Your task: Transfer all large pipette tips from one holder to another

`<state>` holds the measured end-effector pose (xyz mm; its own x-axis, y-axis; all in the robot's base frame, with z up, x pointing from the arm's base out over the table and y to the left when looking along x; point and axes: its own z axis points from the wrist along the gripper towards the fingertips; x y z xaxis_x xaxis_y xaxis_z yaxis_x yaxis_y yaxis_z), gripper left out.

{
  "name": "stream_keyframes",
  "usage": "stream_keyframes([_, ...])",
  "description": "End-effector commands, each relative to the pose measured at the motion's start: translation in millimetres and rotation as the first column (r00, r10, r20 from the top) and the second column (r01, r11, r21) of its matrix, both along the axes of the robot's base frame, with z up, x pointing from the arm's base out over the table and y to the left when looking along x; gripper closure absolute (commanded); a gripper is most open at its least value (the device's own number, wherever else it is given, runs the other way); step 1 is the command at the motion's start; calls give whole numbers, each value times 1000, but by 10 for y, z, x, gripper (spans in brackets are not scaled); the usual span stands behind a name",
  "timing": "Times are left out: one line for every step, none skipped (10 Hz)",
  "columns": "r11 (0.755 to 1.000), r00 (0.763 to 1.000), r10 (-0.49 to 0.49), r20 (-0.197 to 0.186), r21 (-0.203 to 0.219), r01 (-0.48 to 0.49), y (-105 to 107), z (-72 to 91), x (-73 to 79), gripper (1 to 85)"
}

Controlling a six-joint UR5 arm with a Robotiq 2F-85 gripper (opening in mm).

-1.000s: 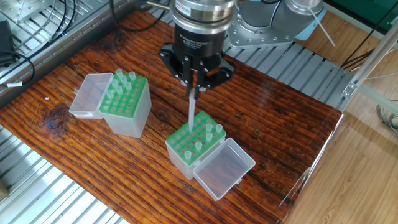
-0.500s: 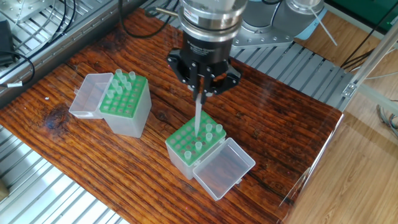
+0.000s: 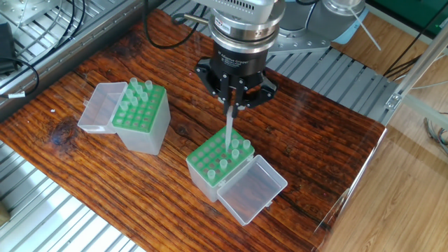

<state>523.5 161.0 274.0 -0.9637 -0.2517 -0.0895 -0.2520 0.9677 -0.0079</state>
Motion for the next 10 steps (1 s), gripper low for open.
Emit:
stream_keyframes([1000,1000,5,11,-3,-5,-12,0,26,847])
stream_keyframes([1000,1000,5,15,4,-5,5,6,33,847])
stream_keyframes([1000,1000,3,19,7,-3,13,9,43,847])
stream_keyframes([1000,1000,2,21,8,-2,17,11,45,847])
stream_keyframes([1000,1000,1,27,15,-2,33,17,58,847])
stream_keyframes([1000,999,1,33,16,-2,42,28,71,847])
stream_keyframes([1000,999,4,39,16,-5,39,40,92,847])
stream_keyframes([1000,999,7,45,20,-8,40,55,114,847])
stream_keyframes([1000,999,8,49,26,-9,52,63,124,847])
stream_keyframes([1000,999,8,50,27,-9,57,61,133,847])
